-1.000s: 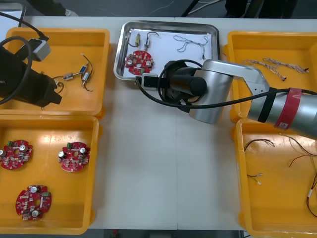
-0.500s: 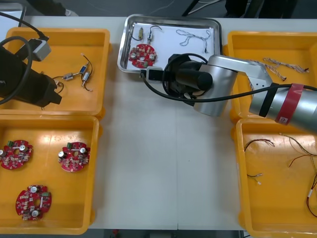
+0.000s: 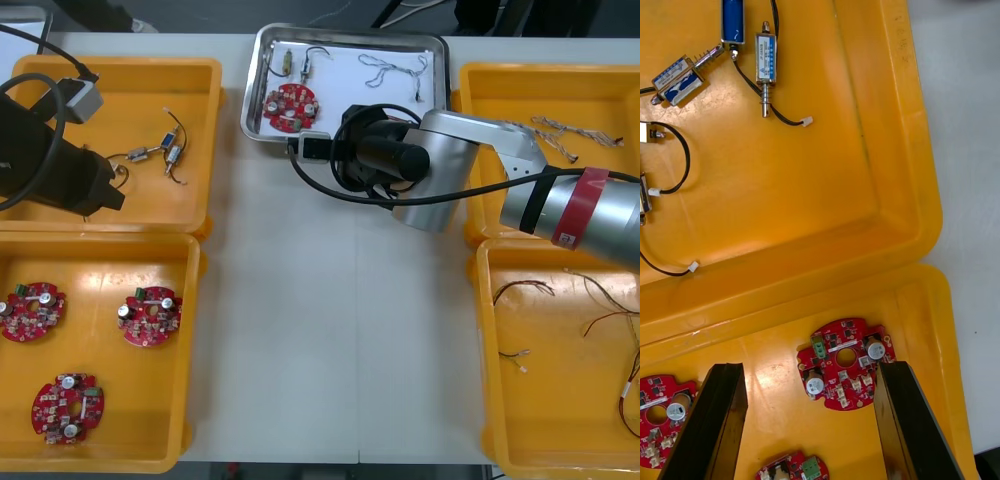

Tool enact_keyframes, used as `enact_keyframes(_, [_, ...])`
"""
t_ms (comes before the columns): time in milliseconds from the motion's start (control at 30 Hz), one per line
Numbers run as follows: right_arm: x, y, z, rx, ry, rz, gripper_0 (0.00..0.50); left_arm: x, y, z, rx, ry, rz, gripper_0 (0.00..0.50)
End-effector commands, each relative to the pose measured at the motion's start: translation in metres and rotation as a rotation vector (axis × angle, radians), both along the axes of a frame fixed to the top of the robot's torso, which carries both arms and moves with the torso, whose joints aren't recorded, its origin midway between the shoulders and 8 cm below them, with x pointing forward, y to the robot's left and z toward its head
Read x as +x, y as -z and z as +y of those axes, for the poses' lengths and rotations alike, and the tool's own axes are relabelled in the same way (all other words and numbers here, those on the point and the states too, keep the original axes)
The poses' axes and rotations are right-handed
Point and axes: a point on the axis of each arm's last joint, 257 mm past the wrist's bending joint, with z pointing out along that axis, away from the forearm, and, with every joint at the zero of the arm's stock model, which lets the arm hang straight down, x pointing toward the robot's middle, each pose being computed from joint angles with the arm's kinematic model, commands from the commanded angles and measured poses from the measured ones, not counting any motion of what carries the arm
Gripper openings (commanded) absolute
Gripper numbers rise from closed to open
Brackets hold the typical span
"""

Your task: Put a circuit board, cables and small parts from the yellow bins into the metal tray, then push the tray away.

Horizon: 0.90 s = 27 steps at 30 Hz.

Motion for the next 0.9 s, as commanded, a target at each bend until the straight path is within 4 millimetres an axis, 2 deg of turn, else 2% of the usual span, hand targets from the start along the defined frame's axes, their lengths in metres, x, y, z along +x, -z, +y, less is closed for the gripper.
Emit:
enact_keyframes(33, [-0.002, -0.03, 0.032, -0.031, -0.079, -0.068, 0.084, -0.004, -0.012, 0.018, 0.037, -0.014, -0.029, 0.5])
enact_keyframes(67, [-0.002, -0.029, 0.031, -0.032, -0.079, -0.068, 0.1, -0.004, -0.012, 0.018, 0.037, -0.014, -0.029, 0.5])
enact_keyframes(133, [-0.003, -0.028, 0.034, -0.026, -0.081, -0.06, 0.174, -0.004, -0.012, 0.018, 0.037, -0.014, -0.029, 0.5])
enact_keyframes(167, [-0.004, -0.028, 0.035, -0.027, -0.084, -0.06, 0.19, -0.004, -0.012, 0.018, 0.037, -0.014, -0.029, 0.5])
enact_keyframes(233, [-0.005, -0.027, 0.038, -0.025, -0.089, -0.056, 0.264, -0.004, -0.012, 0.018, 0.037, -0.014, -0.029, 0.5])
enact_keyframes(267, [-0.006, -0.026, 0.037, -0.026, -0.087, -0.054, 0.283, -0.004, -0.012, 0.018, 0.037, -0.014, -0.029, 0.5])
enact_keyframes(333, [-0.007, -0.022, 0.039, -0.034, -0.091, -0.051, 0.369, -0.004, -0.012, 0.018, 0.037, -0.014, -0.029, 0.5])
enact_keyframes(400, [-0.008, -0.021, 0.04, -0.037, -0.09, -0.049, 0.408, -0.004, -0.012, 0.018, 0.037, -0.014, -0.029, 0.5])
enact_keyframes(667, [-0.021, -0.01, 0.043, -0.078, -0.088, -0.026, 0.426, -0.004, -0.012, 0.018, 0.037, -0.014, -0.029, 0.5])
enact_keyframes(767, [-0.034, 0.002, 0.042, -0.086, -0.059, 0.041, 0.442, -0.004, -0.012, 0.018, 0.037, -0.014, -0.029, 0.5])
enact_keyframes(900, [-0.048, 0.006, 0.042, -0.102, -0.045, 0.076, 0.467, -0.004, -0.012, 0.018, 0.037, -0.014, -0.029, 0.5])
